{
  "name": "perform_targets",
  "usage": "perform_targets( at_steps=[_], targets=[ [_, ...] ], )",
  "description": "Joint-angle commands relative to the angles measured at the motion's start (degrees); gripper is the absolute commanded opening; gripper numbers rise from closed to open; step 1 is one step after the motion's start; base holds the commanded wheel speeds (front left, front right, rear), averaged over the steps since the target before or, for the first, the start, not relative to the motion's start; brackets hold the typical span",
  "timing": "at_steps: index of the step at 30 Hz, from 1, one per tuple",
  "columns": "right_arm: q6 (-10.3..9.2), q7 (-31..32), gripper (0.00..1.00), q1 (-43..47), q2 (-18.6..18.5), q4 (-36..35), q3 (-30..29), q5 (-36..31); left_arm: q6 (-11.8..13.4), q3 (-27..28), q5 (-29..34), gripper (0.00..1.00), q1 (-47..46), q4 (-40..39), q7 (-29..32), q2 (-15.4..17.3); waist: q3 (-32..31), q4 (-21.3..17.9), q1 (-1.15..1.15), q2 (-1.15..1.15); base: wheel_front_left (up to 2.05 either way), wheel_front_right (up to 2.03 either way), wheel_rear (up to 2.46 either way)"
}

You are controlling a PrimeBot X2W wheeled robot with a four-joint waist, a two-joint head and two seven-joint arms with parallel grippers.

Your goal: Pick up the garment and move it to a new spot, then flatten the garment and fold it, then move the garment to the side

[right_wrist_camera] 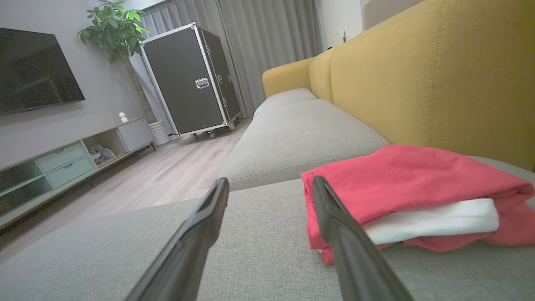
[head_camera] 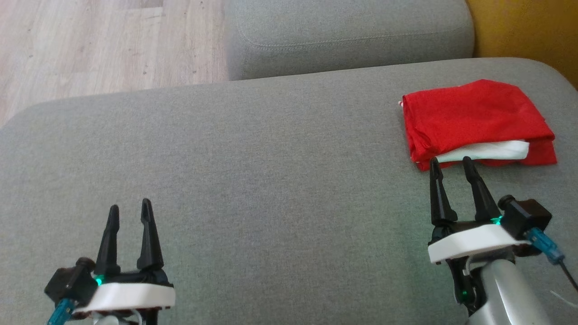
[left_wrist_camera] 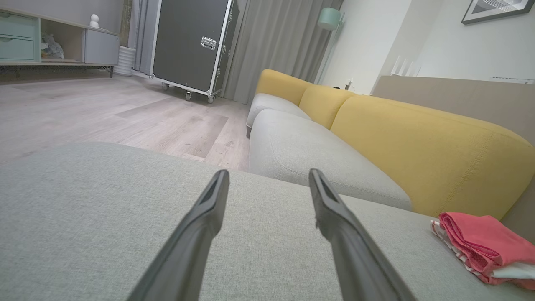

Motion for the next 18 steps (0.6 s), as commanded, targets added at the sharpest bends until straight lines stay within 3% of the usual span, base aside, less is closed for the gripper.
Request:
perform_targets(
  at_steps=[1, 4, 5, 18],
  targets=[
    [-0.05, -0.8, 1.00, -1.4, 0.1, -1.9, 1.5, -0.5, 0.1, 1.9, -0.2, 1.00, -2.5, -1.6, -0.3, 0.7, 0.0, 0.0, 0.00, 0.00, 0.00, 0.00, 0.00],
    [-0.05, -0.8, 1.00, -1.4, 0.1, -1.9, 1.5, -0.7, 0.1, 2.4, 0.1, 1.00, -2.3, -0.3, -0.3, 0.5, -0.1, -0.1, 0.00, 0.00, 0.00, 0.00, 0.00],
    [0.00, 0.0, 0.00, 0.0, 0.0, 0.2, 0.1, -0.3, 0.0, 0.5, 0.1, 0.00, 0.0, 1.6, 0.0, -0.1, -0.1, -0.1, 0.00, 0.00, 0.00, 0.00, 0.00],
    [0.00, 1.8, 0.00, 1.3, 0.1, 1.8, -0.7, 6.2, 0.0, 1.2, -5.6, 0.00, 0.5, 3.9, 1.8, -0.4, -0.1, 0.0, 0.00, 0.00, 0.00, 0.00, 0.00]
  ],
)
